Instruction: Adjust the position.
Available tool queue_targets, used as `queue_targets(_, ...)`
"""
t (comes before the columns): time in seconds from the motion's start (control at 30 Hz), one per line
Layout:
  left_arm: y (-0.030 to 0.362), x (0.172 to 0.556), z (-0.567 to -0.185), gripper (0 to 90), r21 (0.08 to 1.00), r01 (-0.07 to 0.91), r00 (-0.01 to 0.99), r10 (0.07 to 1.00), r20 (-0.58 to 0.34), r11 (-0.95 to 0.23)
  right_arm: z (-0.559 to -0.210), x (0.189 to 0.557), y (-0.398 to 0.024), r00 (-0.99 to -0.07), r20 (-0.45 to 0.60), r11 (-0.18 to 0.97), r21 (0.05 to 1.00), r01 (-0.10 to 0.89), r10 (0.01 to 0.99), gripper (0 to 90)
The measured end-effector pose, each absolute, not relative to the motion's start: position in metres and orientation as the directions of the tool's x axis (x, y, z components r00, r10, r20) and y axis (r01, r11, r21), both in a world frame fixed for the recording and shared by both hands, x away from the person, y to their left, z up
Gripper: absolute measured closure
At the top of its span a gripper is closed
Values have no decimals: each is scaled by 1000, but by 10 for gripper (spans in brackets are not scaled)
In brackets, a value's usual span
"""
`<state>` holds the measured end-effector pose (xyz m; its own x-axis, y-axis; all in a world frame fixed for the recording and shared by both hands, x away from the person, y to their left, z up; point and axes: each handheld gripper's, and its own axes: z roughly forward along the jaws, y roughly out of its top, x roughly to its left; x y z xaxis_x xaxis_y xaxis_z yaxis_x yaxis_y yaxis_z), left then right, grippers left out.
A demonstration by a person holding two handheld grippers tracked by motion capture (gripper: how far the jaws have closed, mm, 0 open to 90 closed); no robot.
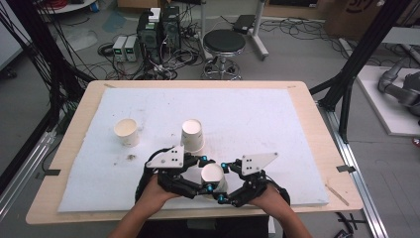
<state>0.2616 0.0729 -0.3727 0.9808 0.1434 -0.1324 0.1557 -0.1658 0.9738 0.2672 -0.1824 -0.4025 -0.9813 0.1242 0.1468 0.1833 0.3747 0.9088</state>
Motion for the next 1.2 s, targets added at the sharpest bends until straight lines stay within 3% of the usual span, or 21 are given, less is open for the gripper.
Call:
queue_targets(0.33,72,261,-374,362,972,153,981,147,-128,-176,-402,267,-185,-987,125,393,906,154,98,349)
queue_targets(0.37,72,260,-374,334,971,148,981,155,-119,-186,-402,267,-185,-988,114,404,903,145,101,351)
queue_targets(0.43,70,261,-373,170,961,165,975,184,-124,-224,-401,267,-186,-988,105,439,886,146,117,353)
queue_targets(0.47,70,261,-373,153,958,164,976,181,-122,-237,-401,267,-186,-987,100,455,878,146,123,354)
queue_targets(1.0,71,269,-357,176,889,119,987,149,-58,-443,-378,273,-172,-995,-17,676,735,56,101,352)
queue_targets(1.2,67,272,-358,201,875,116,989,136,-58,-470,-371,273,-165,-996,-45,732,681,30,83,352)
